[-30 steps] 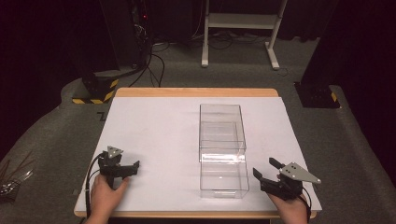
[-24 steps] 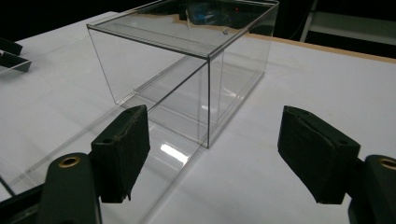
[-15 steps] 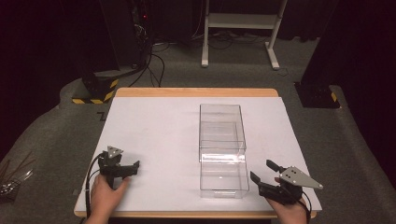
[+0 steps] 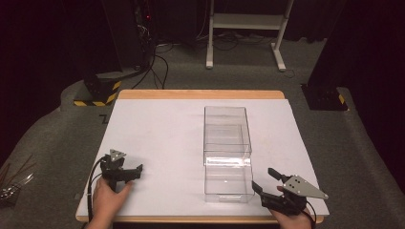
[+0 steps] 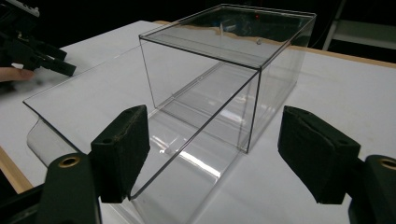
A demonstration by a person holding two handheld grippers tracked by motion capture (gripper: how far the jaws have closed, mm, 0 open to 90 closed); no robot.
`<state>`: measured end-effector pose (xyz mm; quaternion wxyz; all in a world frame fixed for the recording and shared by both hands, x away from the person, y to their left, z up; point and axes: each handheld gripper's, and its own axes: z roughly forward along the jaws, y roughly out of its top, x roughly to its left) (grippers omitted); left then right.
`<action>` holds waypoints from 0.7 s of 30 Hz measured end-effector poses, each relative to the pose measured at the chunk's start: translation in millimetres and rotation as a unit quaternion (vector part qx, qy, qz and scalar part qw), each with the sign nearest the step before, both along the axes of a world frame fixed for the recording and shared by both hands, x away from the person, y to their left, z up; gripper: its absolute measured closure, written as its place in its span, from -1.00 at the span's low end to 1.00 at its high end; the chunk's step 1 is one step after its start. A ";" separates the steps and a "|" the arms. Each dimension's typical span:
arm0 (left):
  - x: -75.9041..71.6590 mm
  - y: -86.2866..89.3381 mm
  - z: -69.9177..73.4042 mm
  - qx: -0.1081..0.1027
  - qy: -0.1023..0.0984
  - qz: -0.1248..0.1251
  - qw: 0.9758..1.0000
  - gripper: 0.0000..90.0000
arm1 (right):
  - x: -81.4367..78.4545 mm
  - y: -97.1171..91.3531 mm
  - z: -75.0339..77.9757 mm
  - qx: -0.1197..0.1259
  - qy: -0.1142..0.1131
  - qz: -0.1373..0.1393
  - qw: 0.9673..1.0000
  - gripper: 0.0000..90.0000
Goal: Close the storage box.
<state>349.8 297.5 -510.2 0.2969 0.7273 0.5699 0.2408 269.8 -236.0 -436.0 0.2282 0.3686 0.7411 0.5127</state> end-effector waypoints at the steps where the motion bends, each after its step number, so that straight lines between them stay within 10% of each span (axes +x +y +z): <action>1: 0.0 0.0 0.0 0.000 0.000 0.000 1.000 -0.99 | 0.0 0.0 0.0 0.000 0.000 0.000 1.000 -0.44; 21: 0.6 0.5 0.1 -0.001 0.001 -0.002 1.000 -0.99 | -15.1 5.4 -6.8 0.004 0.013 0.020 1.000 -0.45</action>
